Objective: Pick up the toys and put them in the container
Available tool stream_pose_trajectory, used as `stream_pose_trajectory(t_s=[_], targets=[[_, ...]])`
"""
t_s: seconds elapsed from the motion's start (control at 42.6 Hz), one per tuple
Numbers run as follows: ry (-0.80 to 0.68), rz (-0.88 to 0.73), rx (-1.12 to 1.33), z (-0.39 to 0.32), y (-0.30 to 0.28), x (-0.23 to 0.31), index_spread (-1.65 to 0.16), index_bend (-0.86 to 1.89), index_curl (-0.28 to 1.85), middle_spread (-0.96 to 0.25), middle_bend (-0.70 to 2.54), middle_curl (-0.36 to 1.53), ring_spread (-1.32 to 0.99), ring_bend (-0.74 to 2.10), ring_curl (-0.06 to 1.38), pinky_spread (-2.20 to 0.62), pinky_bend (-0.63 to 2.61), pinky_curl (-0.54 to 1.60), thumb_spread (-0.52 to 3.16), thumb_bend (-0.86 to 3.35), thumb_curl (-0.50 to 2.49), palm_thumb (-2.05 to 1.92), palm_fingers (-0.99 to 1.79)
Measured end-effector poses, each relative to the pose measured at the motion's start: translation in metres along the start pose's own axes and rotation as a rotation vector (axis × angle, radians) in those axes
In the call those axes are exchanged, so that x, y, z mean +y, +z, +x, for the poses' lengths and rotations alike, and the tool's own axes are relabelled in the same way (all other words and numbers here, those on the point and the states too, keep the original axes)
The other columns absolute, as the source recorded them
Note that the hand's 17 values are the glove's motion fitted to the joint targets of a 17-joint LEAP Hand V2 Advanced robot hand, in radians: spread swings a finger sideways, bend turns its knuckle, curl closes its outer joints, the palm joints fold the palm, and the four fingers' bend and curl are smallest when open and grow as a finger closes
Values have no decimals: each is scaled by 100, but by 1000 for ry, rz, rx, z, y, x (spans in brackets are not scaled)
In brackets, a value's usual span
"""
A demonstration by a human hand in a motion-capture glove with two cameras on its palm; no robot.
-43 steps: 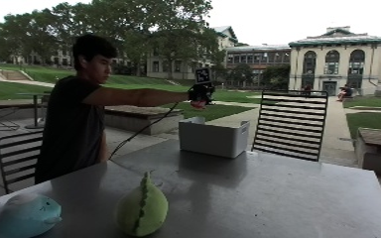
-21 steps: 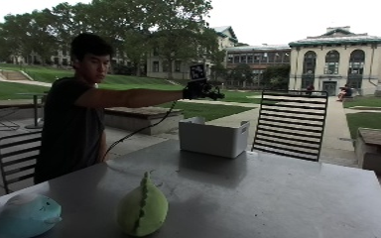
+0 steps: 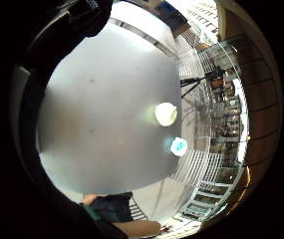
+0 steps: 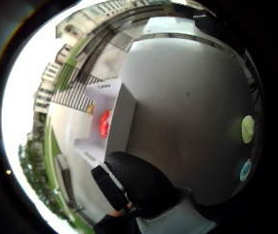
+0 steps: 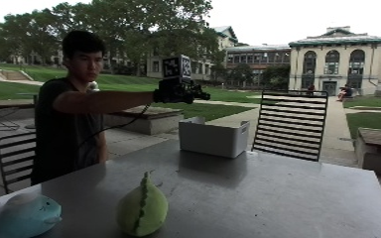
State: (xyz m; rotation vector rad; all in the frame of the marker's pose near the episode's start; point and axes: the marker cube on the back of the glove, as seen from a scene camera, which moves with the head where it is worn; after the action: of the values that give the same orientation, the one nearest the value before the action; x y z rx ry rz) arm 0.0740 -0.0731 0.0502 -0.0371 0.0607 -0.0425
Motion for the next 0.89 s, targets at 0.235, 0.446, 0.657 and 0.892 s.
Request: stream_pose_trajectory(t_s=[0.235,0.446,0.657,0.892], targets=[[131,-26,-21,121,19,6,-28,37,45,-14,43,36,-33,46,20,-3,90,35,89,-10,15,-14,-11],[210,-56,-26,220,50,10,-31,23,42,-14,32,35,-32,35,19,1,91,35,90,-9,16,-12,-10],[272,-117,-54,286,99,18,-33,11,36,-14,24,34,-28,28,20,4,97,36,93,-8,16,-10,-10],[337,-193,-92,335,162,22,-34,10,31,-13,18,34,-21,20,21,6,106,38,94,-7,18,-8,-12]])
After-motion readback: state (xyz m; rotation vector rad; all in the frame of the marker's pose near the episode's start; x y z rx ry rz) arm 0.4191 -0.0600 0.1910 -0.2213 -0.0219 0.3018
